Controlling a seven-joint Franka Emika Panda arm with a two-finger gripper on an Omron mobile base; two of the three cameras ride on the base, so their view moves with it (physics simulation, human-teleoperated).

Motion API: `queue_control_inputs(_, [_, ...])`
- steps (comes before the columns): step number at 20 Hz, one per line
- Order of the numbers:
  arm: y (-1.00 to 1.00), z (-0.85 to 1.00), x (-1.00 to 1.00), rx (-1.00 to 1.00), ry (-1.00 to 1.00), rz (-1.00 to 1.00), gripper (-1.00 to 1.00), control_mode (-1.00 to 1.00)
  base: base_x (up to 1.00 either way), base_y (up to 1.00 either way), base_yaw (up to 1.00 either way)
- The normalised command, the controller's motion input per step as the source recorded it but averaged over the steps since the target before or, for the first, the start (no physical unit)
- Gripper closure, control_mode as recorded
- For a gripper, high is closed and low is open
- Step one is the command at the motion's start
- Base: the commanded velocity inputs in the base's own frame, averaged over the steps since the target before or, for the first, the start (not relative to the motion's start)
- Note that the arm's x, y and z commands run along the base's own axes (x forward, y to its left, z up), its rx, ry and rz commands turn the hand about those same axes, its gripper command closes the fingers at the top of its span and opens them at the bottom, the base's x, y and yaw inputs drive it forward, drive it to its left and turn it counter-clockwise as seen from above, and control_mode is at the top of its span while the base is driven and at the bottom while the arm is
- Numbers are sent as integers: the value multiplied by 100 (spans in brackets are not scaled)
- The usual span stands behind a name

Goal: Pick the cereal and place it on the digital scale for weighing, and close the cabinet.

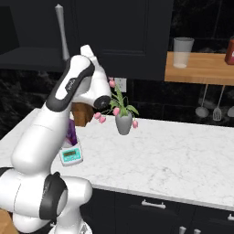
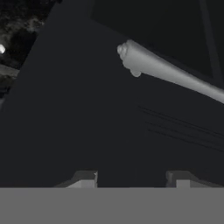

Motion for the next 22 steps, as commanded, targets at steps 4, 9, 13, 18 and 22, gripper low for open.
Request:
queue_control_inputs(4, [-7, 6, 9, 2, -1, 0, -100, -100, 0, 0, 0])
queue_control_inputs(9, [-15, 62, -44, 1, 0, -1, -100, -100, 0, 0, 0])
queue_control_inputs(13, [-30, 53, -55, 0, 12, -4, -100, -100, 0, 0, 0])
queue_control_inputs(18, [1, 16, -92, -4, -1, -2, -100, -100, 0, 0, 0])
queue_control_inputs(22, [19, 39, -100, 11, -38, -4, -100, -100, 0, 0, 0])
